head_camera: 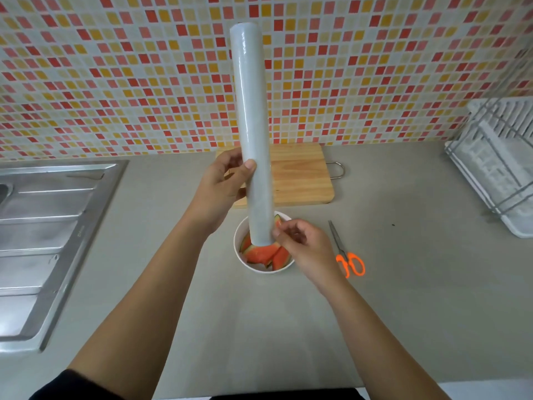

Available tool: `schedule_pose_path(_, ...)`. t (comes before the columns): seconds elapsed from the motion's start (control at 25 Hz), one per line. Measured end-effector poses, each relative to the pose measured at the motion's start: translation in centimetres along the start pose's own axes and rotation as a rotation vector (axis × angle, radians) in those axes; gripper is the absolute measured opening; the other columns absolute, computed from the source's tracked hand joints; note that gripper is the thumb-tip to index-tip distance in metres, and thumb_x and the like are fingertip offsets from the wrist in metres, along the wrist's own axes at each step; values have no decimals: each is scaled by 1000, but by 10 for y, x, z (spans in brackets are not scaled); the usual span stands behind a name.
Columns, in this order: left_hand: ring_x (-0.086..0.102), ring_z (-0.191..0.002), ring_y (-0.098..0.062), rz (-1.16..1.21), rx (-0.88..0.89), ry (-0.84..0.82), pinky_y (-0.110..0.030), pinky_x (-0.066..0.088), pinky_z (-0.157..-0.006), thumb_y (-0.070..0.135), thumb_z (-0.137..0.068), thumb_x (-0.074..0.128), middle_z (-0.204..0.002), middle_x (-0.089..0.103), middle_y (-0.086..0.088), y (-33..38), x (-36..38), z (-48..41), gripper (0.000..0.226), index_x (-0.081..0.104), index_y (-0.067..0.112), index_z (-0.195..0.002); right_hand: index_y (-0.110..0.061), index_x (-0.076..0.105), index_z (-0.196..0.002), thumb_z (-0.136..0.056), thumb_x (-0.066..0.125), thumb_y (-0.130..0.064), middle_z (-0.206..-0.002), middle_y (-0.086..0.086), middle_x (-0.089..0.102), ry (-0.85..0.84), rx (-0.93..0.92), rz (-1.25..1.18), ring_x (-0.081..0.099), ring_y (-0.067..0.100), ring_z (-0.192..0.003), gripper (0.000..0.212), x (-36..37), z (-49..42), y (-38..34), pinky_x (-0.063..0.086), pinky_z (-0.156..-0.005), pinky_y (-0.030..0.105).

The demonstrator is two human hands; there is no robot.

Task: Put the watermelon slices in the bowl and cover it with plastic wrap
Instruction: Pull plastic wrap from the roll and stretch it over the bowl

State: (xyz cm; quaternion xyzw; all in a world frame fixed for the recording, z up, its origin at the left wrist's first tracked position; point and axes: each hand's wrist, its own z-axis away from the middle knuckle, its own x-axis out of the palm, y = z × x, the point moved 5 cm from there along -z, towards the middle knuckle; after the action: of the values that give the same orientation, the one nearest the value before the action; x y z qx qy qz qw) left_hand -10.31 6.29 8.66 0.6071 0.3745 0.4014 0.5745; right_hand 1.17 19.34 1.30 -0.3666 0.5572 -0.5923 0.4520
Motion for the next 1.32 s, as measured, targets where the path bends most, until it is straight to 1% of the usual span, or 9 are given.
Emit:
schedule_pose_path(0.2,67,-97,-14,7,40,-18,-27,55,-76,22,-95,55,-109,66,-1,4,12,2,21,52,23,-116,-20,62,-78,-84,66,-14,-77,1,65,-73,3,-109,61,14,-75,9,-8,7,-2,47,-75,28)
schedule_pose_path(0.28,67,-98,-19,-4,38,34,-33,56,-79,22,-94,56,-109,67,-5,3,15,1,24,50,20,-117,-21,61,-77,-84,65,-12,-76,0,65,-130,0,-127,60,15,-77,12,-11,10,-4,47,-78,31)
schedule_pose_path(0.48,65,-103,-21,-8,6,75,-39,57,-83,24,-92,58,-114,65,-8,-1,19,3,30,52,18,-121,-26,69,-82,-81,68,-30,-84,-4,70,-253,164,19,62,3,-78,4,-42,9,0,46,-75,20)
schedule_pose_path(0.56,65,-102,-19,-9,-2,66,-38,57,-82,26,-92,59,-113,65,-6,0,18,4,31,52,19,-122,-29,69,-85,-82,65,-37,-86,-8,68,-144,198,127,60,3,-79,10,-60,2,2,45,-75,19)
schedule_pose_path(0.68,66,-101,-18,-17,-13,61,-37,58,-80,28,-90,60,-111,67,-4,0,16,4,32,53,19,-120,-27,69,-88,-86,59,-36,-87,-10,69,58,126,15,62,5,-83,14,-67,-15,-12,47,-83,23)
schedule_pose_path(0.84,67,-98,-15,-64,-20,48,-28,57,-73,29,-87,62,-111,66,-2,-1,19,8,40,52,17,-124,-31,70,-82,-86,60,-36,-82,-13,71,-31,32,-39,65,1,-78,12,-40,-36,-44,51,-81,23)
schedule_pose_path(1.04,68,-95,-15,-89,30,66,-25,55,-72,22,-89,62,-112,65,-5,-1,21,12,41,49,11,-126,-23,69,-82,-81,69,-23,-81,0,67,-118,6,-87,60,19,-75,1,-19,-39,-53,50,-72,46)
schedule_pose_path(1.16,67,-94,-14,-129,54,82,-26,56,-74,22,-89,62,-112,65,-3,2,20,15,40,50,12,-125,-23,66,-75,-83,67,-17,-68,-5,63,-178,46,-158,56,11,-64,9,-16,-36,-51,39,-68,38)
schedule_pose_path(1.32,66,-97,-12,-174,81,107,-32,56,-81,32,-85,63,-112,65,4,2,20,19,37,52,23,-119,-28,66,-70,-78,65,-23,-66,-13,60,-249,50,-184,52,5,-64,10,-22,-33,-53,40,-65,24)
